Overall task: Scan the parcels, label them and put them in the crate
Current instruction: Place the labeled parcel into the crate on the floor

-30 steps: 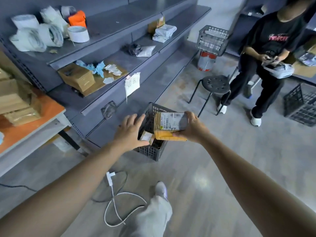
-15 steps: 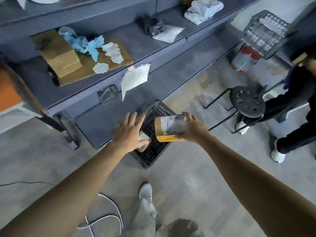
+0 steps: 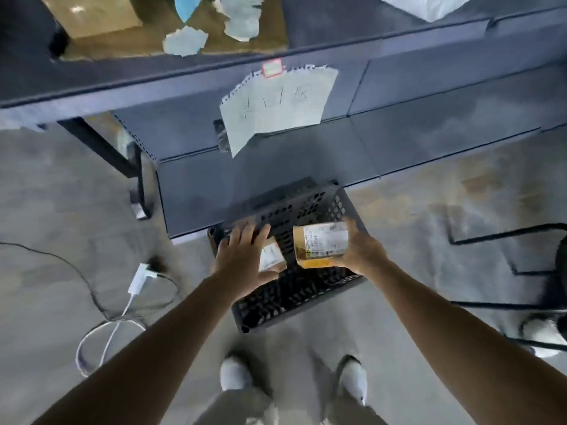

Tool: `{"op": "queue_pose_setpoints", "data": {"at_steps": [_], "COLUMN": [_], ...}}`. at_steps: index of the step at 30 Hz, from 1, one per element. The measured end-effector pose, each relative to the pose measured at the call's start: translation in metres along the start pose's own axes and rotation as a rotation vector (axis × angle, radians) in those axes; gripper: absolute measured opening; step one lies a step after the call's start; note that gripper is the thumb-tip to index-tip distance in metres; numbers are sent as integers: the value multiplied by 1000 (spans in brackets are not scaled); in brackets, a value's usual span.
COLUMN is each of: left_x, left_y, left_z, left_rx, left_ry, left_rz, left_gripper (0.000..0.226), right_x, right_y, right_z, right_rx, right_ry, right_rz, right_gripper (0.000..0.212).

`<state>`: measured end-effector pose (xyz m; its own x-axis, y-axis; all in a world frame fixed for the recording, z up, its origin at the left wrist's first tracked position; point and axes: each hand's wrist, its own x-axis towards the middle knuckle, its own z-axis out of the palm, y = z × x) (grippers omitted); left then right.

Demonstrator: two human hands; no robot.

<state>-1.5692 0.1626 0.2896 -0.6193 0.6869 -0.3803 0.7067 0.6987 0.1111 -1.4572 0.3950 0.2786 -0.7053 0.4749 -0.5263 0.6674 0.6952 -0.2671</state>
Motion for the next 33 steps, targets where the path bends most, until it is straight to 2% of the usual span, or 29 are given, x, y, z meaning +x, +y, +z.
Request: {"op": "queue_pose_setpoints", "data": {"at_steps": [8,15,20,24,27,30,33], "left_x": [105,170,195,207,209,210,216], "left_y": [6,-20,-32,-32,-35,-50,-63], "left_z": [186,295,330,341,341,333,326], "left_rx": [-32,109,88,34,15,108,116], "left_ry": [-64,-247,-288,-249,-186,-107,-110], "left_rz": [-164,-250,-259,-257,-256,-274,-289], "left_gripper": [109,127,119,108,111,109,116], "right_x": [154,248,281,295,301,303,307], "right_y": [49,52,56,53,51,44,33], "right_z": [126,209,238,247,252,258,265], "right_rx": [-66,-46,-49,-61,-42,-31,-54], "right_ry": [-102,-154,-154,-138,-132,-138,-122], "right_rz": [-76,-96,-119,-123,-123,-125,-124], "right_gripper": [112,101,109,109,111,115,115]}}
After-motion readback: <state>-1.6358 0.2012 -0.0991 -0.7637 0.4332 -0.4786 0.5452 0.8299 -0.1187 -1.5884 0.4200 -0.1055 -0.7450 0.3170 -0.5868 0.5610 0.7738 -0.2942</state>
